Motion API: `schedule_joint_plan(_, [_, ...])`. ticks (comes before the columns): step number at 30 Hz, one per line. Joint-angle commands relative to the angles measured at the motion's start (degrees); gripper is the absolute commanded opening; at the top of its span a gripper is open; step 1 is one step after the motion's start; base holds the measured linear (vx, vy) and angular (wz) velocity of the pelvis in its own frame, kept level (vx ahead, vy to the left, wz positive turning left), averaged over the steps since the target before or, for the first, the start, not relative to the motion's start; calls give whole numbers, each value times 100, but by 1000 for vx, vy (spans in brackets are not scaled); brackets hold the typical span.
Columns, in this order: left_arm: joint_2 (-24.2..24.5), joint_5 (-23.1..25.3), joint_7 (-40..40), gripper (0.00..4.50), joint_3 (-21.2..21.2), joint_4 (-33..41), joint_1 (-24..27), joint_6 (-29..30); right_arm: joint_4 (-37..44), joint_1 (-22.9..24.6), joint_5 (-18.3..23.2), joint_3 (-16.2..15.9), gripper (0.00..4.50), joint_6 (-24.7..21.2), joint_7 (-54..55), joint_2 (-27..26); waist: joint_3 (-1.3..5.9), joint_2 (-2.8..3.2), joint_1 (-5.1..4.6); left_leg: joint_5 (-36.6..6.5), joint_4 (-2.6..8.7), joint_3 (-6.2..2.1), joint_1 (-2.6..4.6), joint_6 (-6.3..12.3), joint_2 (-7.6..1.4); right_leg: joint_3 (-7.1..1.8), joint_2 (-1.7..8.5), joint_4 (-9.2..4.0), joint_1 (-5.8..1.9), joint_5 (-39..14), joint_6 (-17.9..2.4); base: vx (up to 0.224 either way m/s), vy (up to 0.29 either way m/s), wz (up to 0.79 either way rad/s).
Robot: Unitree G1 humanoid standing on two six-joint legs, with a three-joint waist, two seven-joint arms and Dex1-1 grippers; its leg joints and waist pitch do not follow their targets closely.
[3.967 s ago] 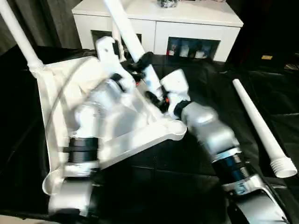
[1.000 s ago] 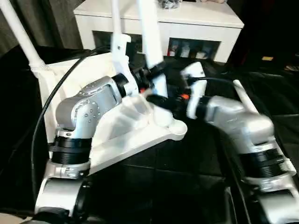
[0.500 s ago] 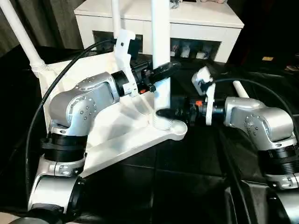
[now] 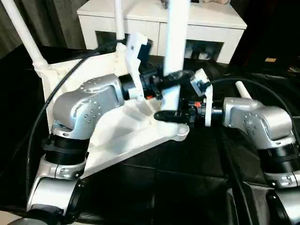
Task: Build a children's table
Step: Pick table leg
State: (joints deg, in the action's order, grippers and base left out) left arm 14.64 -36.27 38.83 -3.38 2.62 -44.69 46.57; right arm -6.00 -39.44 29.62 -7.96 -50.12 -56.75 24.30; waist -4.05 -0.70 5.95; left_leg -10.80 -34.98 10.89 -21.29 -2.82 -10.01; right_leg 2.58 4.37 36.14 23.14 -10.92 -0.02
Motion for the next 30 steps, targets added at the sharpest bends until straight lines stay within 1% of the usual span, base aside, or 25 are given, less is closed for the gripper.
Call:
schedule_joint_plan(1, [32,52,132,188,-108,97,15,-44,-73,-162,28,-17,345,-38,-48,20,478,-54,9,-475,355,-105,66,33,-255,-240,357,-340,-340,-382,-1453,0,0,0])
schedule_joint_plan(4, [36,62,144,188,-101,96,22,-54,-87,-194,34,-32,345,-48,-90,33,477,-46,11,-494,354,-105,69,26,-259,-239,364,-343,-334,-460,-1455,0,0,0])
schedule_joint_plan(5, [42,59,145,188,-97,97,25,-61,-98,-204,34,-41,316,-49,-112,38,471,-47,9,-497,356,-104,68,21,-259,-240,360,-346,-331,-461,-1444,0,0,0])
schedule_joint_plan(6, [44,59,146,188,-96,97,26,-63,-100,-206,34,-44,309,-49,-116,38,478,-61,15,-461,353,-102,69,30,-258,-243,363,-337,-336,-422,-1443,0,0,0])
schedule_joint_plan(9, [71,61,179,188,-98,115,51,-78,-125,-217,29,-42,304,-49,-153,36,479,-54,13,-431,350,-102,66,53,-258,-241,361,-334,-334,-374,-1452,0,0,0])
schedule_joint_plan(12, [87,50,215,187,-112,136,75,-81,-150,-228,27,-38,265,-44,-157,28,478,-55,12,-456,351,-101,69,45,-258,-239,361,-336,-333,-412,-1456,0,0,0])
schedule_joint_plan(16, [83,34,244,187,-130,158,97,-78,-116,-205,18,-49,249,-4,-177,23,480,-52,9,-443,349,-101,66,49,-258,-240,357,-333,-333,-375,-1458,0,0,0])
schedule_joint_plan(20, [105,29,295,187,-167,171,102,-70,-112,-206,74,13,249,15,-197,-39,479,-50,11,-445,350,-101,66,45,-256,-240,357,-333,-331,-380,-1460,0,0,0])
schedule_joint_plan(22, [117,33,304,187,-174,176,107,-69,-113,-212,97,27,283,-3,-206,-51,483,-50,10,-458,350,-101,70,43,-256,-239,360,-336,-332,-416,-1450,0,0,0])
schedule_joint_plan(25, [154,48,323,187,-174,170,105,-77,-103,-228,103,21,302,-9,-239,-38,480,-51,13,-463,354,-105,68,23,-259,-238,359,-331,-333,-423,-1446,0,0,0])
schedule_joint_plan(27, [169,51,316,187,-154,153,98,-84,-105,-236,109,23,333,-17,-245,-32,483,-49,15,-448,351,-103,70,26,-257,-239,359,-328,-332,-391,-1445,0,0,0])
schedule_joint_plan(29, [215,60,333,187,-135,142,99,-98,-116,-249,119,24,334,-27,-261,-22,480,-65,18,-438,351,-100,67,39,-254,-240,358,-330,-332,-391,-1445,0,0,0])
schedule_joint_plan(30, [215,60,333,187,-135,142,99,-98,-116,-249,119,24,334,-27,-261,-22,481,-57,23,-448,351,-100,73,36,-256,-239,360,-331,-329,-427,-1440,0,0,0])
